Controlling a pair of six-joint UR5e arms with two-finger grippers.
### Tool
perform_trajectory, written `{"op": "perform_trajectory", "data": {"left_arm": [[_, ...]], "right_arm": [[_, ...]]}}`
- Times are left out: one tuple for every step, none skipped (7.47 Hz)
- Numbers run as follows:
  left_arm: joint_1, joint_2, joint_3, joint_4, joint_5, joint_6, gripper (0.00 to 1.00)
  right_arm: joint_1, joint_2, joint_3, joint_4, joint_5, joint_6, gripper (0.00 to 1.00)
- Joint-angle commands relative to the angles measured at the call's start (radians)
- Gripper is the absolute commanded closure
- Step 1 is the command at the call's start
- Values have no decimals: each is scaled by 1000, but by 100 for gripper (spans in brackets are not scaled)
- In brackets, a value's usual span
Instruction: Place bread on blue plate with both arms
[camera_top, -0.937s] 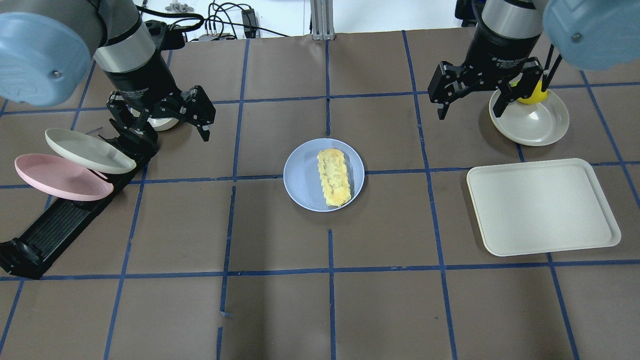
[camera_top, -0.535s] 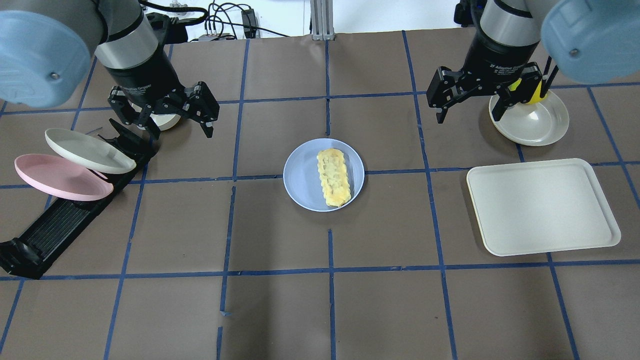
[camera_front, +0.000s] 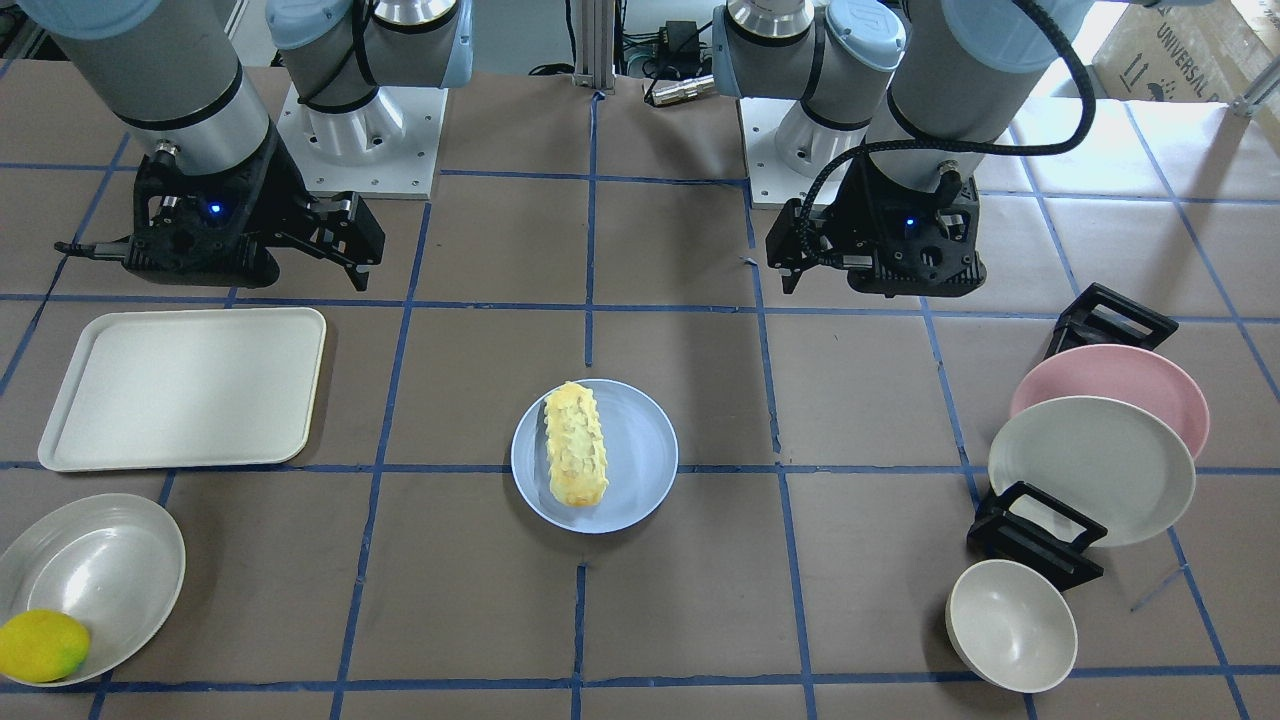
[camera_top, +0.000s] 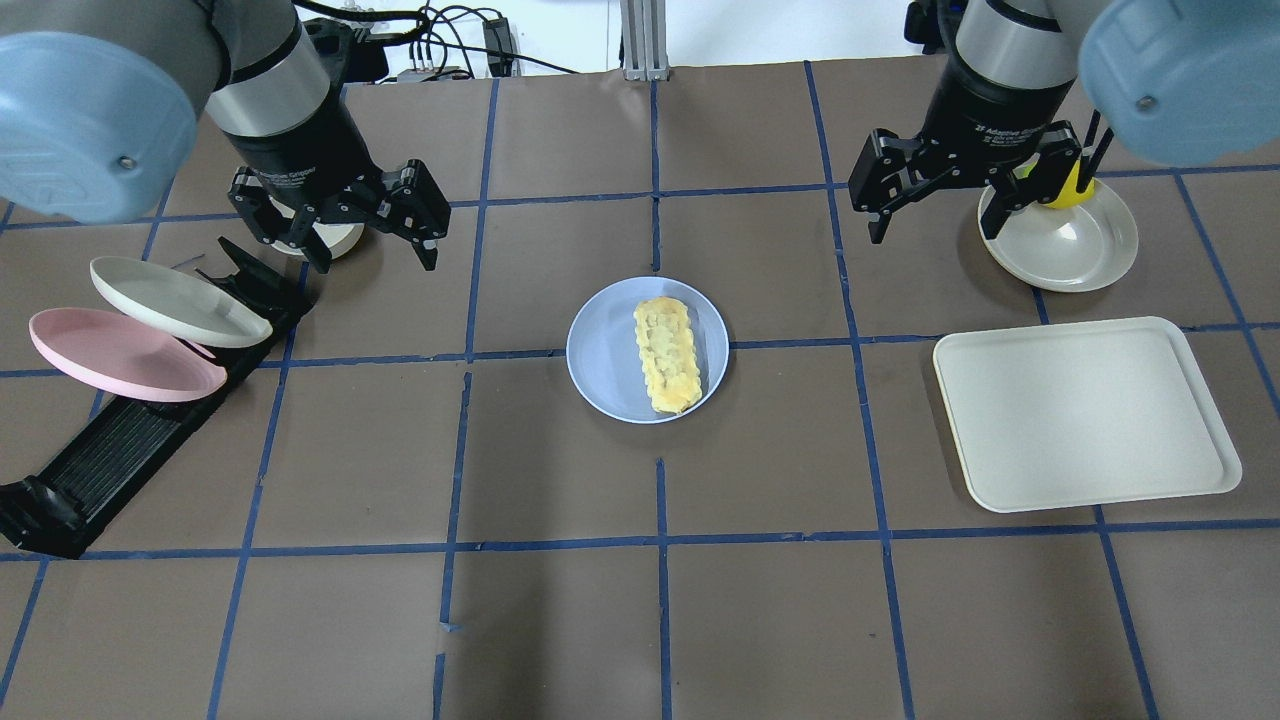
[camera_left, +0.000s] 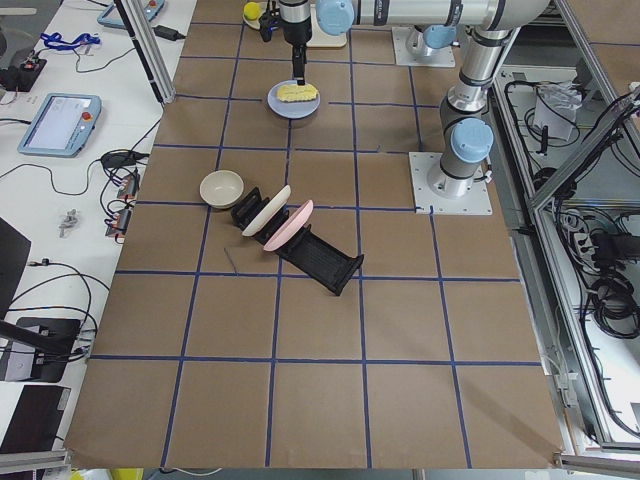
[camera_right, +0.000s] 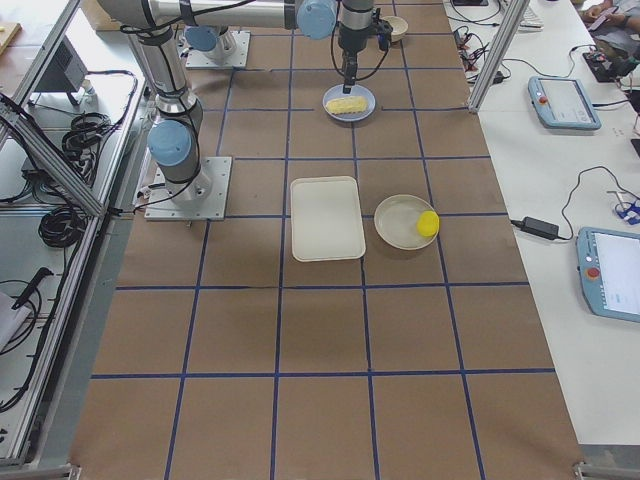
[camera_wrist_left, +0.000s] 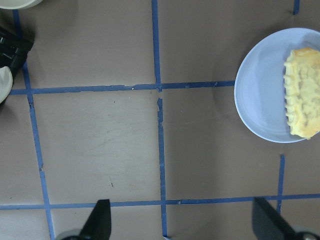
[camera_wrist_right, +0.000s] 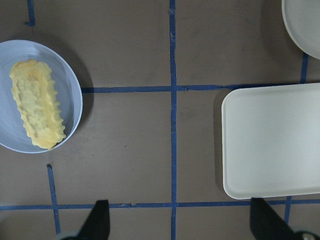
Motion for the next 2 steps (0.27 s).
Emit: {"op": "perform_trajectory", "data": {"left_arm": [[-1, 0, 0, -3, 2, 0, 0], [-1, 0, -2, -3, 2, 0, 0]], "right_arm": [[1, 0, 0, 0, 1, 0, 0], [-1, 0, 0, 0, 0, 0, 0]]}}
